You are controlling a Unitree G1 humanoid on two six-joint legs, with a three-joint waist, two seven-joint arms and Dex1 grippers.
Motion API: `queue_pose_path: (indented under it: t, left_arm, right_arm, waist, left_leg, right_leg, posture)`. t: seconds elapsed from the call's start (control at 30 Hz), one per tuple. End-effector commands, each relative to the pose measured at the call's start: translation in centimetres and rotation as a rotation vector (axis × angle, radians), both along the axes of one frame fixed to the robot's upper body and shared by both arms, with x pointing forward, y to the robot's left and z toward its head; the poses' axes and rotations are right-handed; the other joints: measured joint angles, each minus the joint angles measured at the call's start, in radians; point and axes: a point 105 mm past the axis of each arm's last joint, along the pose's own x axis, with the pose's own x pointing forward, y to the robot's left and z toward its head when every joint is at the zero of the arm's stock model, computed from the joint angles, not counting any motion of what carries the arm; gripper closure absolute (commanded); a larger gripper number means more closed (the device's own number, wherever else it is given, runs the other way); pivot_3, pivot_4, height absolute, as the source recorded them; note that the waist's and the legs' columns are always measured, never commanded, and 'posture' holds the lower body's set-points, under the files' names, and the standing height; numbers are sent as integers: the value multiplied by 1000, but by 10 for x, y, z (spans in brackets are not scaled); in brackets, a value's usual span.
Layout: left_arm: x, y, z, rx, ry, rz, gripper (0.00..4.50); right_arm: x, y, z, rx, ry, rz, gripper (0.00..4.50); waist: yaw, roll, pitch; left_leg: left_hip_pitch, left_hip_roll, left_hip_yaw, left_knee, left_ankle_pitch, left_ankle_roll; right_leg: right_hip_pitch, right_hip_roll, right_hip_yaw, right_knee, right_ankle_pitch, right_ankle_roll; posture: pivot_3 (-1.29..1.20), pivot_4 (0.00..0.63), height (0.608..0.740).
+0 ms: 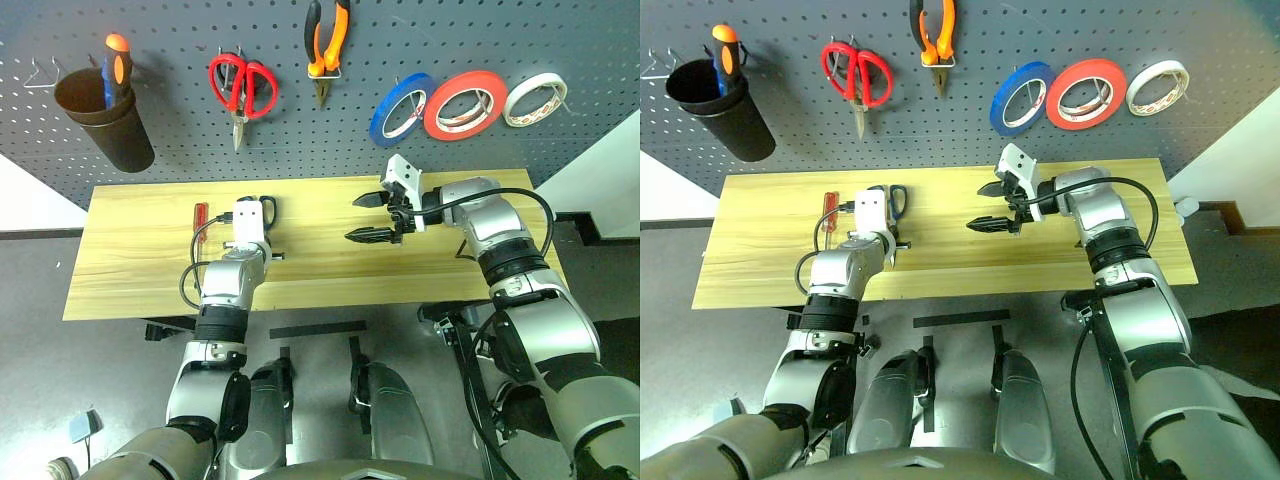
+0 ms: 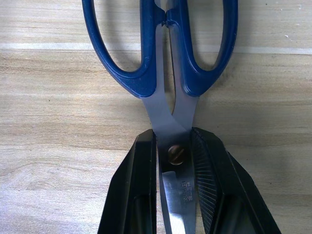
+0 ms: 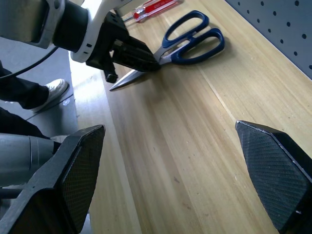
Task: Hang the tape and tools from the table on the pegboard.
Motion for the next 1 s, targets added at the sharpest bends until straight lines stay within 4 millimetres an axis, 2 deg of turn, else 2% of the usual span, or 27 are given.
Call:
queue_pose_path:
  t: [0.03, 0.13, 0.3, 0.57, 0.73, 0.8, 0.9, 1.0]
  left_arm:
    - [-8, 0, 7, 65, -106, -91, 3796]
    - [-23, -1, 19, 79, -200, -197, 3796]
    - [-53, 9, 45, 108, -366, -340, 3796]
    - [-90, 23, 90, -21, -643, -387, 3796]
    - [-114, 23, 113, -3, -791, -469, 3796]
    - [-118, 25, 121, 17, -841, -491, 3796]
    - [-115, 27, 145, -9, -949, -506, 3796]
    - [-108, 26, 151, -20, -970, -536, 3796]
  right_arm:
    - [3, -4, 17, 34, -52, -9, 0]
    - [1, -6, 22, 57, -67, -7, 0]
    - [-8, -8, 47, 195, -52, 15, 0]
    - [-30, -11, 91, 383, -53, 113, 0]
    - [-38, -10, 106, 420, -83, 148, 0]
    - [-37, -9, 111, 437, -99, 144, 0]
    - [-39, -11, 122, 474, -124, 144, 0]
    - [-36, -10, 125, 482, -134, 136, 0]
  waist:
    - [-3, 0, 0]
    - [-12, 0, 0]
    - [-14, -1, -1]
    - [-12, -3, -14]
    - [-12, -3, -40]
    - [-12, -3, -54]
    - [-4, -5, -75]
    - [11, -5, -96]
  left_leg:
    - [0, 0, 0, 0, 0, 0]
    - [-2, 0, 1, -1, 0, 0]
    - [-4, 0, 0, -1, 0, -1]
    - [-6, 0, 0, 0, 0, -1]
    - [-9, 0, -1, 0, 0, -1]
    - [-9, 0, -1, 0, 0, -1]
    - [-10, 0, -1, 0, 0, -1]
    - [-9, 0, -1, 1, 0, -1]
  right_leg:
    - [-1, 0, 0, 0, 0, 0]
    - [-2, 0, 0, -1, 0, 0]
    - [-4, -1, -1, -1, 0, 0]
    - [-4, -1, -1, -2, 0, 0]
    - [-5, -1, -4, -3, 0, 0]
    - [-5, -1, -4, -3, 0, 0]
    - [-5, 0, -4, -7, 0, 0]
    - [-5, 0, -4, -7, 1, 0]
  posture:
    - [50, 347, 740]
    - [57, 314, 740]
    - [68, 268, 740]
    - [96, 184, 740]
    - [102, 158, 740]
    - [106, 141, 740]
    - [109, 123, 740]
    - [100, 122, 740]
